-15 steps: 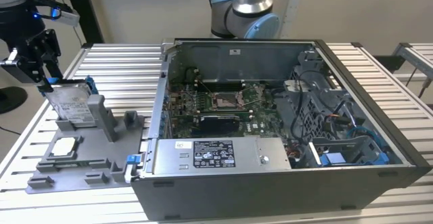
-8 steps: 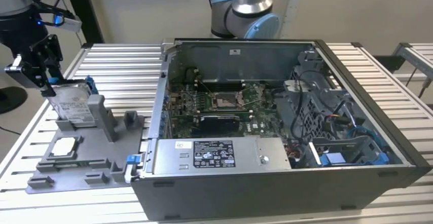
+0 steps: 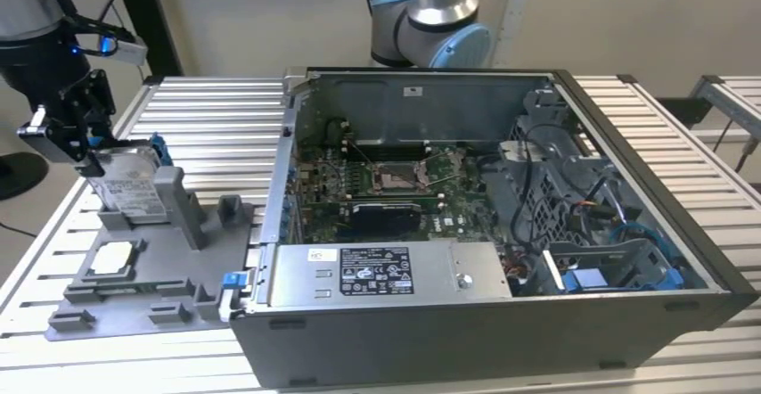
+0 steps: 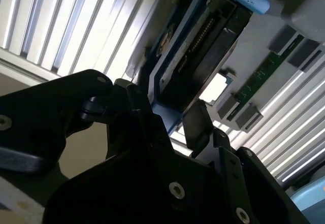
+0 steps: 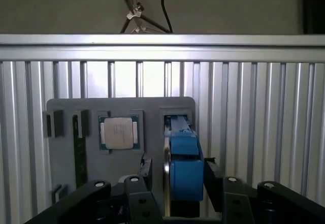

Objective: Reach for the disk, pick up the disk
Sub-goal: 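Pick up the disk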

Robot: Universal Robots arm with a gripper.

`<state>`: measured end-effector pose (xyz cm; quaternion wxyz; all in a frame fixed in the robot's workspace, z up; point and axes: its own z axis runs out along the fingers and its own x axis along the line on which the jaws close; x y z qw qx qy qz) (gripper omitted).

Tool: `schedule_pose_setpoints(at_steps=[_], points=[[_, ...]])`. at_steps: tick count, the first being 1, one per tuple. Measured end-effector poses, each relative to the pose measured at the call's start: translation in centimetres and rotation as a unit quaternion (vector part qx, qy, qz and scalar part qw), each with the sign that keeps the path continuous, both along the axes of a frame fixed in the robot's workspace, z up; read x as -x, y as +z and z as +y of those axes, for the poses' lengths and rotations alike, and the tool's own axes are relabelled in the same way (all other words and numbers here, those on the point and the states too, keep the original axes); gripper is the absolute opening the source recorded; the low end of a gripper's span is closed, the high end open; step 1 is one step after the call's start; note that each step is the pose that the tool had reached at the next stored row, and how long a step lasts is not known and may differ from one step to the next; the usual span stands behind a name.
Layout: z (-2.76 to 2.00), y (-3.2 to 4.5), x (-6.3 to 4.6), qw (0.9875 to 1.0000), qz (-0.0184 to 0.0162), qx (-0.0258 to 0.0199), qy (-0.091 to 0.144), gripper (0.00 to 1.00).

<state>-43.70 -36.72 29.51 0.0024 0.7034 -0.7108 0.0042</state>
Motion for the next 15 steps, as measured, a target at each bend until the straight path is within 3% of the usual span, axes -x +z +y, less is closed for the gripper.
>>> schedule_pose_setpoints(at_steps=[15], points=[[0.0, -2.44, 0.0, 1.0, 0.0, 0.0, 0.0, 1.0]])
